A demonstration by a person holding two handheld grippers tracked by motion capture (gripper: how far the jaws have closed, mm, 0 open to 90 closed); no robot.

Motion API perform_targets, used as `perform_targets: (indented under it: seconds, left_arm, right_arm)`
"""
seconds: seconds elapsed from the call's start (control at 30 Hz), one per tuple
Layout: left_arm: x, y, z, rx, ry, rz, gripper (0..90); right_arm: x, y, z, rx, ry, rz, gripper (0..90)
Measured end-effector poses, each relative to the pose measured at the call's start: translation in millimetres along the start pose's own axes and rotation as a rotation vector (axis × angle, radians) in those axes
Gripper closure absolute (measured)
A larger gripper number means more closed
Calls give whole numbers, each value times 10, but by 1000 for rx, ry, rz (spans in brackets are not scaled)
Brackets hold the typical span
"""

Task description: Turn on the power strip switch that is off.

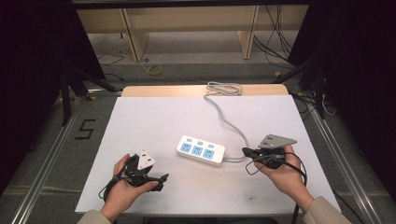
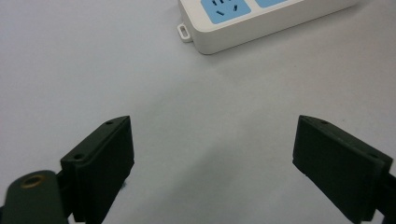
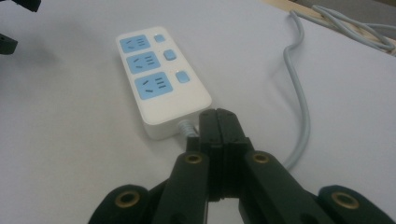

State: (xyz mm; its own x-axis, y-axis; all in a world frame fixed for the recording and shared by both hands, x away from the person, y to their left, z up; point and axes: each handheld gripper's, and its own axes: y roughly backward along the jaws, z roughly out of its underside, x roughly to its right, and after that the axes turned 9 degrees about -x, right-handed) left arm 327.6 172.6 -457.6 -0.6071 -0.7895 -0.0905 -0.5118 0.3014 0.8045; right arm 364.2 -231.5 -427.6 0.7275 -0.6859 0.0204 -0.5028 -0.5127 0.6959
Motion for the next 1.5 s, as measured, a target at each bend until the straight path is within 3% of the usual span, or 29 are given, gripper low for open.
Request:
perform_targets:
  seconds: [1.5]
  left_arm:
    - [-3, -2, -2, 4, 2, 6, 128]
  right_arm:
    - [-218, -511, -408, -60, 55, -51, 900]
